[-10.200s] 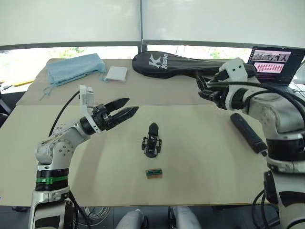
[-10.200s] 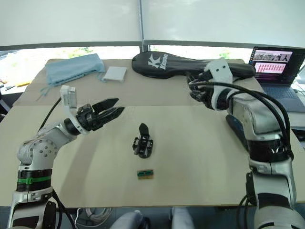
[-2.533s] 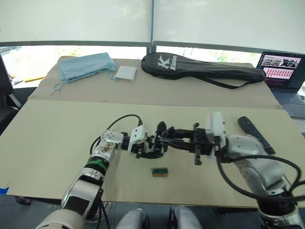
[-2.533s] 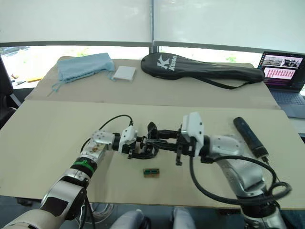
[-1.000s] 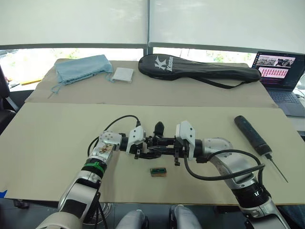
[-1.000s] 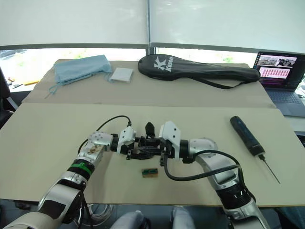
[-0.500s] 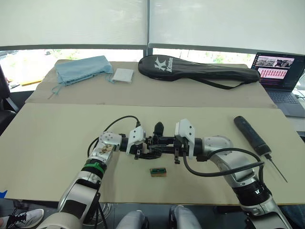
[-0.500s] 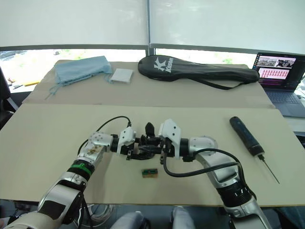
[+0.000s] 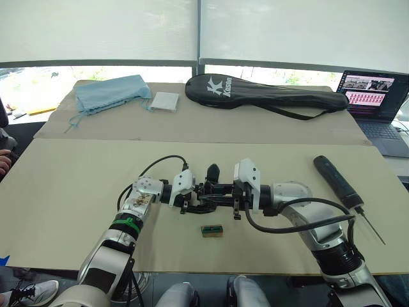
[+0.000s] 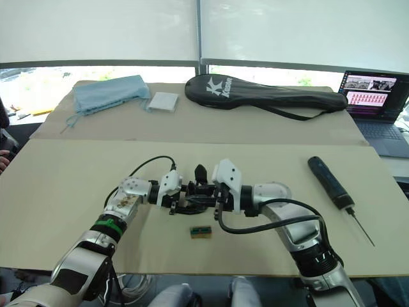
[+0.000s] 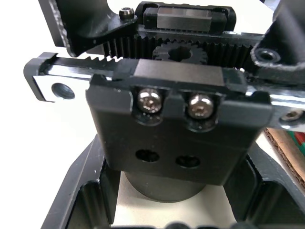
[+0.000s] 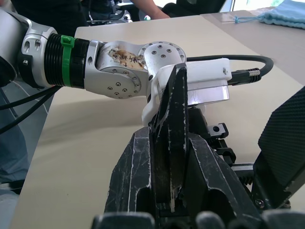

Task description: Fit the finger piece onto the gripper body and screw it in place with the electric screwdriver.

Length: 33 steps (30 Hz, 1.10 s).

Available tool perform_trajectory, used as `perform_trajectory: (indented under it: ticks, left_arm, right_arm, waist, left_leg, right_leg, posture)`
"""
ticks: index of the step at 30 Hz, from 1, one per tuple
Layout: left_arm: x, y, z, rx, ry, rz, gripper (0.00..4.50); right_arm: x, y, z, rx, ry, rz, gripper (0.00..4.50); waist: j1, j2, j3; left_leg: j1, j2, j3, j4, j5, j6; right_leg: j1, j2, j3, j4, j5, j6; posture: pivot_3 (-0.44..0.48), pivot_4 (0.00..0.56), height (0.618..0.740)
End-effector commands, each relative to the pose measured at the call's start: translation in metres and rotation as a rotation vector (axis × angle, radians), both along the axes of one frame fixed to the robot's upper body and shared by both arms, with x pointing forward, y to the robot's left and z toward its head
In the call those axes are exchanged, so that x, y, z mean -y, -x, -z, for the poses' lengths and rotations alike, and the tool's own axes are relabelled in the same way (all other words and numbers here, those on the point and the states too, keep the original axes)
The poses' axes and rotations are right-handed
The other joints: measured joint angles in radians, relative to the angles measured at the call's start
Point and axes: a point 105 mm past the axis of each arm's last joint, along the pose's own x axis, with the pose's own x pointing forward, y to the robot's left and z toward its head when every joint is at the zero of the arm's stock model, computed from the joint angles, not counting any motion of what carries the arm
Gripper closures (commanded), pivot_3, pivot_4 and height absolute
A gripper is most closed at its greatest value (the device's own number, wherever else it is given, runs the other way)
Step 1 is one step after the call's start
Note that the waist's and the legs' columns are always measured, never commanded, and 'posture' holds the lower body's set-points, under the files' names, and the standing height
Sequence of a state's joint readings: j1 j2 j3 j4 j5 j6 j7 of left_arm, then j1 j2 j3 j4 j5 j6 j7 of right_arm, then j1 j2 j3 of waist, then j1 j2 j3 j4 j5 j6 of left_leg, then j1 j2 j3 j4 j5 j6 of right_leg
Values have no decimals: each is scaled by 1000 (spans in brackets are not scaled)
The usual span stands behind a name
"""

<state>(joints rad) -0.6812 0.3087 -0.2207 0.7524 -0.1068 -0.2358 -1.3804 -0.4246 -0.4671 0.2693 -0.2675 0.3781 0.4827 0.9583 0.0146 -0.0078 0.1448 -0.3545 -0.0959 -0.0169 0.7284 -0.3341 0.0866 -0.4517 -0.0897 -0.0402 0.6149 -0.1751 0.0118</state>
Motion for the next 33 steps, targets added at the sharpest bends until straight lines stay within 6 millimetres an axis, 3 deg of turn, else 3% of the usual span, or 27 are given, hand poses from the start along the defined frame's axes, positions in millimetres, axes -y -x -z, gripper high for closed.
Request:
perform_trajectory:
  ticks: [1, 13, 18, 33]
  left_arm:
    - [-3, 6, 18, -54, -61, -3, 2158]
    - [-5, 7, 19, -58, -64, -5, 2158]
    - [-5, 8, 20, -60, -64, -8, 2158]
    - [-7, 8, 23, -67, -64, -20, 2158]
  right_arm:
    - [-5, 10, 20, -87, 52, -45, 4091]
    - [5, -8, 28, -111, 94, 48, 4091]
    - [5, -9, 23, -125, 85, 51, 4091]
    - [7, -11, 36, -183, 94, 75, 4091]
  waist:
    - [0, 0, -1]
    - [-3, -1, -6]
    - [-3, -1, -7]
    - [-3, -1, -17]
  left_leg:
    - [0, 0, 0, 0, 0, 0]
    - [1, 0, 0, -1, 0, 0]
    - [1, 0, 0, -1, 0, 0]
    - [2, 1, 0, -2, 0, 0]
  right_leg:
    - [0, 0, 0, 0, 0, 0]
    - [0, 0, 0, -1, 0, 0]
    - [0, 0, 0, -1, 0, 0]
    - [1, 0, 0, -2, 0, 0]
  posture:
    - [0, 150, 740]
    - [0, 150, 740]
    - [0, 150, 740]
    - [0, 150, 740]
